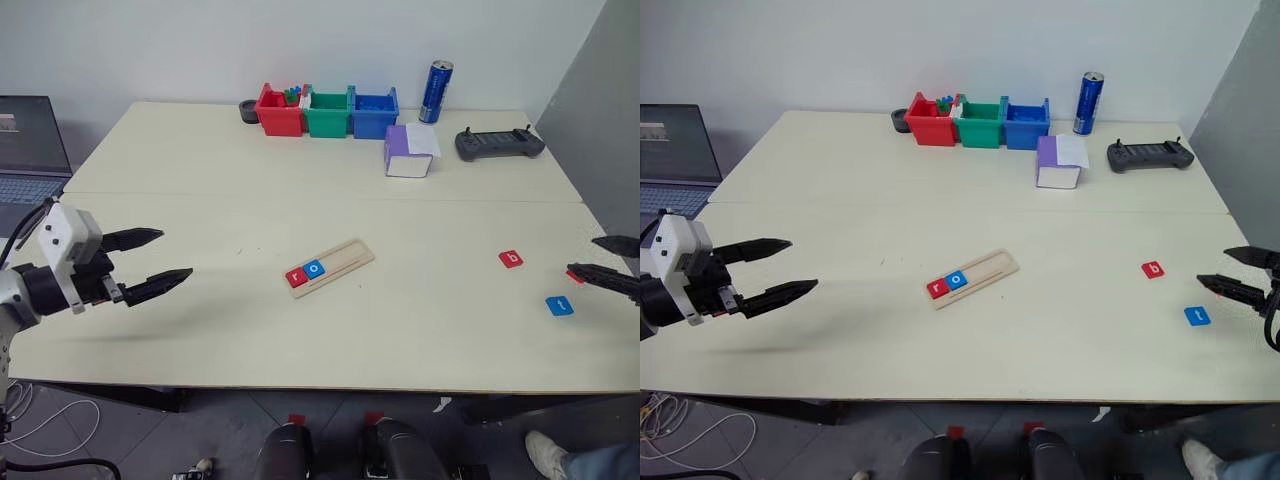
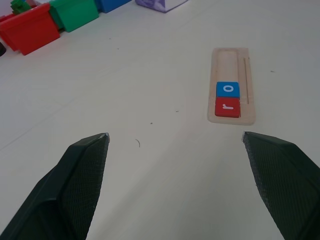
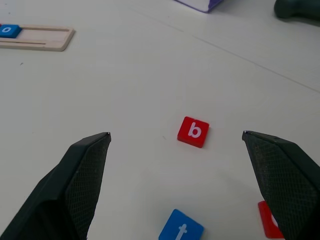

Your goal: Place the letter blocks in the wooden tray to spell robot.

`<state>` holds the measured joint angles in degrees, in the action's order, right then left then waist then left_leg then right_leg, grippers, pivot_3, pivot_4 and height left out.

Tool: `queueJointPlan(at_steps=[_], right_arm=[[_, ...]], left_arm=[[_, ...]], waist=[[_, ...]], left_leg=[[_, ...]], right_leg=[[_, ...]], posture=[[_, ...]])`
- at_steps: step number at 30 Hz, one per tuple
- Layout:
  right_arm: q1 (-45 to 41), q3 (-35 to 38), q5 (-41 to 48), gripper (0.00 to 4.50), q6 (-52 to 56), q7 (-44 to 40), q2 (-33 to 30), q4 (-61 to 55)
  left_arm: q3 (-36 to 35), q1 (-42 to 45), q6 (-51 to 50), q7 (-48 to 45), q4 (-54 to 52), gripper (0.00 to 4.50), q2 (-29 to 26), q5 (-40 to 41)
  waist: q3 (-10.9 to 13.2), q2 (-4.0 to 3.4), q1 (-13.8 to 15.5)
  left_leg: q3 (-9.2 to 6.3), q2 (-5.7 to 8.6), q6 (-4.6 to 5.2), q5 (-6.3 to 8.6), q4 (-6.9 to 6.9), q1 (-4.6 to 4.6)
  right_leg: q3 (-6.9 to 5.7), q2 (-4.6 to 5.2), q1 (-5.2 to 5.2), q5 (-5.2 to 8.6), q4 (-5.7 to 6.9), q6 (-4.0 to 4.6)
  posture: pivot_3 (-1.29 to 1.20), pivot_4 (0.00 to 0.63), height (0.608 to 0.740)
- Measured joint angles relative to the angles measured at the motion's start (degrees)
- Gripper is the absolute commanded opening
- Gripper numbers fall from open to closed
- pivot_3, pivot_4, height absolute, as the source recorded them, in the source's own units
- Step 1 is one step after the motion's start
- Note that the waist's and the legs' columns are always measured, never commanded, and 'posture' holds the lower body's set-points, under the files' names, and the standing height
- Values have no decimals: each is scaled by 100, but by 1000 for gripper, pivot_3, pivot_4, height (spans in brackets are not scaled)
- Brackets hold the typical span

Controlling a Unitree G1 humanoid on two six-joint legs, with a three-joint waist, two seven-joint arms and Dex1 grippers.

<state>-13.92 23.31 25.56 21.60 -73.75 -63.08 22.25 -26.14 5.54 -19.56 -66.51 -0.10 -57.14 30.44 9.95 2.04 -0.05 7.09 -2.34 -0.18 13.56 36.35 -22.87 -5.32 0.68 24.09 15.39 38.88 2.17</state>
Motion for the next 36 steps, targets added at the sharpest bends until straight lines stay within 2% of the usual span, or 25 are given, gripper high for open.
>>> queueJointPlan(at_steps=[10, 16, 26, 32, 36], right_arm=[[35, 1, 30, 4479, 18, 10, 0, -159], [-4, -38, 82, 4479, 120, 30, 115, -522], [-564, -1436, 368, 4479, 866, 574, 1432, -2410], [-733, -2087, 373, 4479, 1065, 848, 1934, -2989], [-749, -2323, 374, 4479, 1157, 972, 2093, -3207]], left_arm=[[184, 101, 113, -1, 137, 4500, 45, -170], [396, 104, 236, 60, 134, 4500, 311, -289], [1465, 138, 725, 611, 118, 4500, 1423, -840], [1915, 589, 1200, 823, 732, 4500, 1971, -1167], [2232, 1083, 1329, 503, 1381, 4500, 2135, -1243]], waist=[[0, 0, -1], [-1, -1, -4], [-1, 0, 4], [-2, 1, 15], [-3, 4, 17]], left_leg=[[0, -1, 0, 0, 6, 0], [0, -1, 0, 0, 8, 2], [-5, -8, 1, 1, 37, -10], [-10, -7, 2, 1, 52, -13], [-11, -7, 2, 1, 57, -15]], right_leg=[[0, 0, -1, 0, 6, 0], [1, 0, -2, 0, 8, 0], [-2, -6, -4, -2, 14, -1], [-5, -6, -9, -4, 16, -4], [-7, -6, -10, -5, 17, -5]], posture=[[0, 150, 740], [0, 150, 740], [0, 150, 740], [0, 150, 740], [0, 150, 740]])
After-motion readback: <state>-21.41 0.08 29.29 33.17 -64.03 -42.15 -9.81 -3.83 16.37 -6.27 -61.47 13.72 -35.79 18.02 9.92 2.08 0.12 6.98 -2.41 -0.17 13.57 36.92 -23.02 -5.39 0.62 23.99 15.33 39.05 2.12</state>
